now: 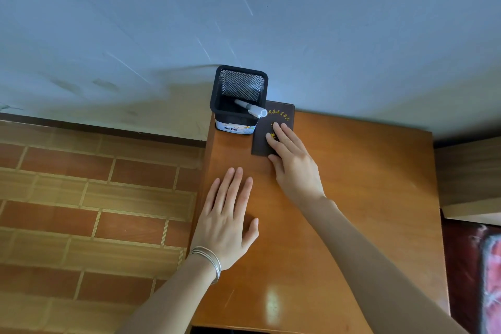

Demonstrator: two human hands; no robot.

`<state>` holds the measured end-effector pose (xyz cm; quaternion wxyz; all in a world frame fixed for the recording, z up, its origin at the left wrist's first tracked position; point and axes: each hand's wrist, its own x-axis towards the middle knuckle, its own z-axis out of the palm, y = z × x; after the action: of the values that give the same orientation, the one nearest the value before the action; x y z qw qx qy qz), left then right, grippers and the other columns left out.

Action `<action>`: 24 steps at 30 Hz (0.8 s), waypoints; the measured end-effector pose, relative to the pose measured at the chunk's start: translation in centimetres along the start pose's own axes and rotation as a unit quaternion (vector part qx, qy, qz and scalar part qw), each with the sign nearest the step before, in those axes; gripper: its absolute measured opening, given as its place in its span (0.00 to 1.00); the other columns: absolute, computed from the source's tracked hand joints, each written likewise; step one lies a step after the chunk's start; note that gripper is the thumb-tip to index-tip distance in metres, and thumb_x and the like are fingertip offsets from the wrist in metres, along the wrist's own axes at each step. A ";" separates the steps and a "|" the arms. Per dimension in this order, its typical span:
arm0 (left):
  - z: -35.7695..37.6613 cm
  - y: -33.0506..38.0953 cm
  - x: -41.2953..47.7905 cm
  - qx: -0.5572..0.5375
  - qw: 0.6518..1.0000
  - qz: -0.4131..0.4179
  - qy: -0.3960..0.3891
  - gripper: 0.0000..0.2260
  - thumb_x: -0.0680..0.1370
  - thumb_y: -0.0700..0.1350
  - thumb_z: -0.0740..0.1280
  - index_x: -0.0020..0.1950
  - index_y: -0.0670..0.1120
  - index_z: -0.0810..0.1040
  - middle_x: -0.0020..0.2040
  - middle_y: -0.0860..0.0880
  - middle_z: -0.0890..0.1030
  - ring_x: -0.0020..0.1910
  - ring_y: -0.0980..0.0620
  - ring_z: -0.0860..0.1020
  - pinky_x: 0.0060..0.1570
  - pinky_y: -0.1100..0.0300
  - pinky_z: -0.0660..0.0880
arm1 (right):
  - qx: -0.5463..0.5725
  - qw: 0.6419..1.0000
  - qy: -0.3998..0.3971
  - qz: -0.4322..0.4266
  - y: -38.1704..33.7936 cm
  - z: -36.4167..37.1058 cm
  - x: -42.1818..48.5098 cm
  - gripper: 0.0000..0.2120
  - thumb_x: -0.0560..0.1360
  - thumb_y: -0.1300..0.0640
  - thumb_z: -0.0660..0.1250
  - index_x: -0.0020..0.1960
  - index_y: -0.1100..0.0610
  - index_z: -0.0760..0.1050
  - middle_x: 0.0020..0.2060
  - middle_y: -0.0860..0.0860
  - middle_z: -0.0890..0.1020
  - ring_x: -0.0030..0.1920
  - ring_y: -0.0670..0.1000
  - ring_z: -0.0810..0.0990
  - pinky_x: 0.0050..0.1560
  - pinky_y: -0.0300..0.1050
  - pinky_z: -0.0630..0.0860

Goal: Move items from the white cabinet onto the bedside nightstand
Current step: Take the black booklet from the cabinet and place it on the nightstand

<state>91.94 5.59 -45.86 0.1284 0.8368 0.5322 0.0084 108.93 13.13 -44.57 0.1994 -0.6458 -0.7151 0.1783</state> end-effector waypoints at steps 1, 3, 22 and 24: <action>-0.1 0.0 0.0 -0.004 1.000 -0.002 -0.001 0.31 0.76 0.56 0.54 0.74 0.41 0.61 0.75 0.39 0.58 0.75 0.42 0.55 0.70 0.45 0.56 | 0.000 1.000 -0.006 -0.001 0.0 -0.2 0.0 0.18 0.74 0.66 0.66 0.64 0.59 0.74 0.69 0.51 0.70 0.71 0.50 0.63 0.55 0.43 0.70; -0.2 0.0 0.0 -0.005 1.000 -0.003 -0.005 0.31 0.76 0.56 0.54 0.75 0.40 0.61 0.75 0.39 0.58 0.75 0.42 0.55 0.70 0.45 0.56 | 0.008 0.999 -0.033 -0.001 0.0 -0.6 0.4 0.18 0.76 0.66 0.64 0.65 0.59 0.73 0.70 0.51 0.68 0.72 0.50 0.61 0.59 0.41 0.67; -22.5 4.8 0.6 0.064 0.982 0.102 -0.146 0.23 0.80 0.59 0.51 0.73 0.52 0.64 0.69 0.52 0.69 0.67 0.53 0.68 0.66 0.57 0.64 | -0.028 0.992 -0.109 0.063 -6.9 -28.4 -7.6 0.19 0.78 0.51 0.62 0.68 0.51 0.69 0.64 0.49 0.75 0.65 0.49 0.71 0.64 0.49 0.68; -27.0 7.6 0.0 0.037 0.988 0.131 -0.071 0.23 0.79 0.58 0.52 0.66 0.50 0.74 0.62 0.51 0.77 0.60 0.51 0.75 0.61 0.54 0.70 | -0.064 0.994 -0.075 0.055 -8.5 -32.2 -9.5 0.18 0.78 0.50 0.61 0.67 0.52 0.71 0.62 0.50 0.76 0.63 0.51 0.73 0.63 0.50 0.69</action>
<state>94.64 8.10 -18.09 0.1325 0.9020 0.4073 -0.0542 119.11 2.71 -13.14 0.0932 -0.6803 -0.7014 0.1911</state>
